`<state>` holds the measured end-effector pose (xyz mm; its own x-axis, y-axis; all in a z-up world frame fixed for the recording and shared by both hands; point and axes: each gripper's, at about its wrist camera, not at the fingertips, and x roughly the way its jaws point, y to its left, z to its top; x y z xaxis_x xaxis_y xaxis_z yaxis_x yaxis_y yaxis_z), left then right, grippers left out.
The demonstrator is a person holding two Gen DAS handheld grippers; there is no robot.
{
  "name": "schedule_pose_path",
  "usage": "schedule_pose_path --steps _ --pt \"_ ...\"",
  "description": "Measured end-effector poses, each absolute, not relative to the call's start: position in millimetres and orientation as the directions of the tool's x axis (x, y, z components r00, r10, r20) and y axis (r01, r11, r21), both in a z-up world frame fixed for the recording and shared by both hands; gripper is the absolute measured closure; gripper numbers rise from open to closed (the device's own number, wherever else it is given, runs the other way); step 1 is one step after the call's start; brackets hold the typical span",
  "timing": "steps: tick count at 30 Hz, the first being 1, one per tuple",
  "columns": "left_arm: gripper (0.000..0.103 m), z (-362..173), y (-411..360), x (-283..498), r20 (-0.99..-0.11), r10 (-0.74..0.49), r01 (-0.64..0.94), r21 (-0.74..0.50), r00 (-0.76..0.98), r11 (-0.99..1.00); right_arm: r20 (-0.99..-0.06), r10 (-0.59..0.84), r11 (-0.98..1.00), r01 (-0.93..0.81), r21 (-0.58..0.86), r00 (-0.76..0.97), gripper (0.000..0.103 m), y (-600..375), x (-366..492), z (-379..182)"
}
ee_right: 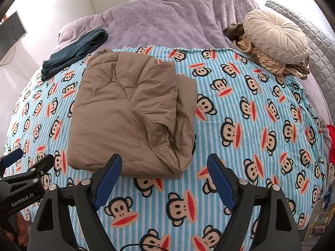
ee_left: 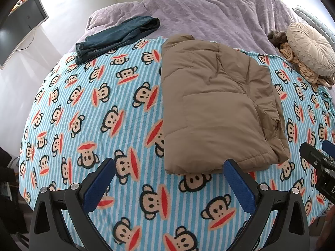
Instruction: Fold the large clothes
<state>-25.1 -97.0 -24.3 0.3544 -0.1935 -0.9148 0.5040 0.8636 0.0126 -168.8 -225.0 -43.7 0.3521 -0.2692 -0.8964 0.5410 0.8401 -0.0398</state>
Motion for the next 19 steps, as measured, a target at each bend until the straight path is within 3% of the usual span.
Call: schedule_pose_path --steps 19 --pt "0.0 -20.0 -102.3 -28.3 -0.909 -0.211 0.52 0.007 0.358 0.854 -0.902 -0.256 0.839 0.543 -0.03 0.346 0.017 -222.6 -168.6 -49.7"
